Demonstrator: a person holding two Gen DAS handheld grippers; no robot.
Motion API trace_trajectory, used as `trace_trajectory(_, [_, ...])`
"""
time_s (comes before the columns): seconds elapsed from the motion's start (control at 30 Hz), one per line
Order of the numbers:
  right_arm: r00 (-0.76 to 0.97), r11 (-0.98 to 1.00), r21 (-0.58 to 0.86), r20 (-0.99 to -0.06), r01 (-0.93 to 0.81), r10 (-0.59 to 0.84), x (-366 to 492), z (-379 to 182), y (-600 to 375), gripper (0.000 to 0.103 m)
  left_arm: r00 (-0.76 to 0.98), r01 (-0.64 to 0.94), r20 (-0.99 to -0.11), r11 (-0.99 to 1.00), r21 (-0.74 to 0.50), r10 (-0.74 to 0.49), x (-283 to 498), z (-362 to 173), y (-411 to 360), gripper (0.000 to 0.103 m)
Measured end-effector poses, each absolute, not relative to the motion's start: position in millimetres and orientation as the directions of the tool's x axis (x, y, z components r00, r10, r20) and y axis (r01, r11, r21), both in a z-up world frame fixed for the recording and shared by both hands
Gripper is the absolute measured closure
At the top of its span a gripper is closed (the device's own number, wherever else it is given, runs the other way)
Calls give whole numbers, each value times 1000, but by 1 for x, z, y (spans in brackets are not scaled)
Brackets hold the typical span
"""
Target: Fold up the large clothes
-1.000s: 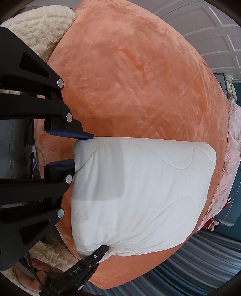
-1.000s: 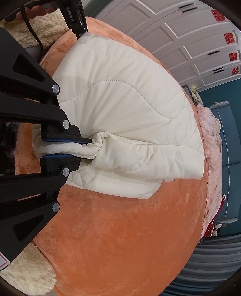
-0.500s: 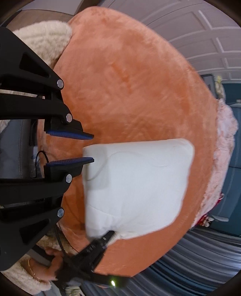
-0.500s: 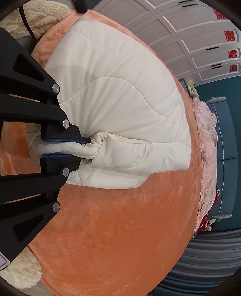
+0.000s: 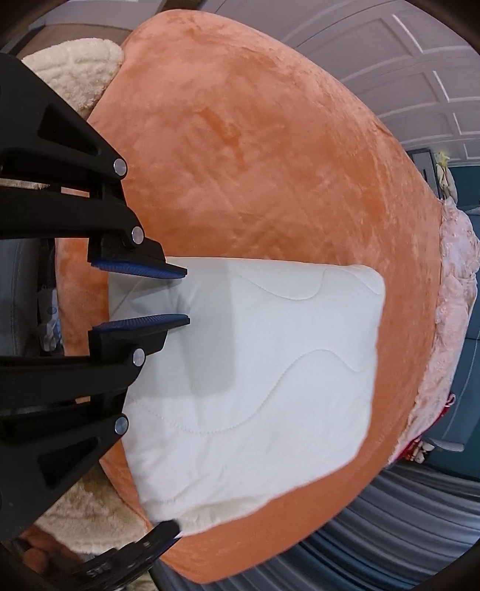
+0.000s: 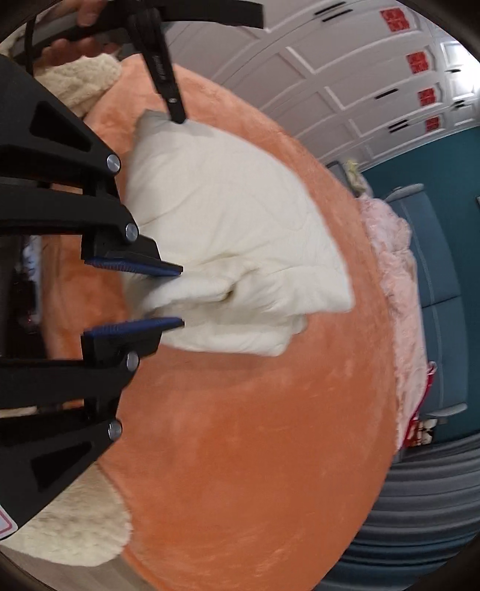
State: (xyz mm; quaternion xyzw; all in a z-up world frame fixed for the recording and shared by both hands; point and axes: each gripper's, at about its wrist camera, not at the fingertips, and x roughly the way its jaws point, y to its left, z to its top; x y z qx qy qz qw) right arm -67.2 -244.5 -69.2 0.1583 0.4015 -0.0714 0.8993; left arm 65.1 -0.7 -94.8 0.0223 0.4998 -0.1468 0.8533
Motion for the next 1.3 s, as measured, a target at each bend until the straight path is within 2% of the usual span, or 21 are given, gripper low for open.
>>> trace_trajectory(0.27, [580, 960, 141, -814, 240, -25, -46, -112, -235, 93, 438, 266, -880, 961, -72, -187, 69, -119, -8, 83])
trace_trajectory(0.7, [540, 968, 98, -840, 232, -44, -25, -138, -228, 92, 484, 272, -864, 962, -1, -138, 66, -135, -19, 83])
trace_trajectory(0.77, [549, 965, 116, -835, 236, -34, -30, -134, -230, 92, 482, 270, -863, 963, -19, -153, 66, -131, -17, 83])
trace_trajectory(0.83, [562, 960, 142, -827, 242, -19, -37, -125, -235, 91, 467, 259, -860, 962, -89, -205, 68, -120, -5, 82])
trace_trajectory(0.93, [608, 948, 181, -794, 260, -15, -55, -97, -245, 79, 472, 233, -846, 961, -153, -249, 71, -99, 15, 73])
trace_trajectory(1.1, [703, 915, 255, -710, 312, -42, -56, -41, -268, 63, 520, 216, -808, 958, -191, -278, 97, -60, 34, 68])
trace_trajectory(1.17, [736, 894, 315, -677, 318, -23, -39, -25, -279, 53, 541, 216, -788, 954, -208, -294, 112, -44, 32, 63])
trace_trajectory(1.23, [763, 860, 395, -646, 323, 10, -12, -13, -289, 52, 558, 224, -770, 949, -220, -310, 132, -29, 24, 53])
trace_trajectory(1.3, [778, 833, 452, -627, 318, 43, 12, -10, -296, 50, 572, 223, -755, 946, -234, -322, 155, -17, 11, 50])
